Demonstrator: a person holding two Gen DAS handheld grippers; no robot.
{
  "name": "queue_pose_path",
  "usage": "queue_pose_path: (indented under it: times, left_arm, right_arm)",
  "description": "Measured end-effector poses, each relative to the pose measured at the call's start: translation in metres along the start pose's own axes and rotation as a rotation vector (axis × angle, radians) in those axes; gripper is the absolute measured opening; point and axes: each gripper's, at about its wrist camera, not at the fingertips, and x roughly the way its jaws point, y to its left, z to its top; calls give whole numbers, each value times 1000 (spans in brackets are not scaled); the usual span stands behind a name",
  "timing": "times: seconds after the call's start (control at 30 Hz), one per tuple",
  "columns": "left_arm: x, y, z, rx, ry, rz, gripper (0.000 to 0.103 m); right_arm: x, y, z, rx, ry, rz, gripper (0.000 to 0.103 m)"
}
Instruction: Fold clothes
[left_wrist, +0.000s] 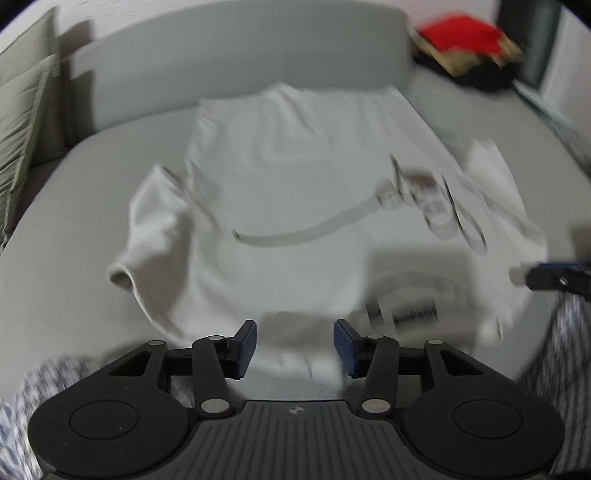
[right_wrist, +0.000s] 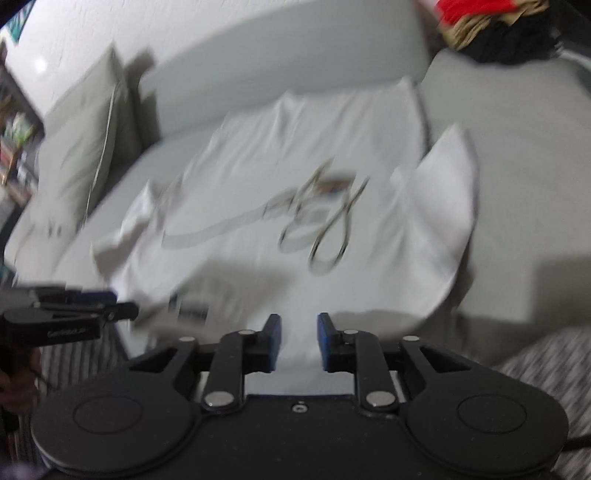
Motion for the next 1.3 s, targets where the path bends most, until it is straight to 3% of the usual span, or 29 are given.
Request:
queue_pose_path:
  times: [0.1,0.27,0.37,0.57,0.67,0.7,0.8,0.87,1.0,1.2,1.3]
  left_arm:
    - [18,-5,21,-11,-6,-13,61]
    - [55,-12,19,-43,72,-56,62]
    - [57,-17,5,0,22,-45,69]
    - [58,-12,3,-18,1,-60,76]
    - [59,-12,3,-20,-5,-68,77]
    - [59,-11,3,-21,-6,-71,77]
    - [60,-11,3,-23,-10,-78,80]
    - [60,-12,2,-23,-12,-78,80]
    - [60,-11,3,-30,-16,-83,80]
    - [60,-11,2,-40,-24,-89,79]
    - [60,-11,1,-31,-29,-85,79]
  right_arm:
    - [3,-14,24,48,-78,-36,48]
    - [32,-35,56,76,-130,-125,49]
    - [61,-37,71,35,-110,-197,44]
    - [121,-37,88,-48,-51,-314,38]
    - [130,-47,85,-14,-49,-322,26]
    - [126,-53,85,40,-60,-311,16]
    - [106,-68,83,182,-109,-271,6]
    - [93,-73,81,211,-144,-285,2]
    - [54,-86,78,274,-252,-309,2]
    - [-3,-119,59,396,-398,-454,2]
    - [-3,-141,48,469,-364,-504,2]
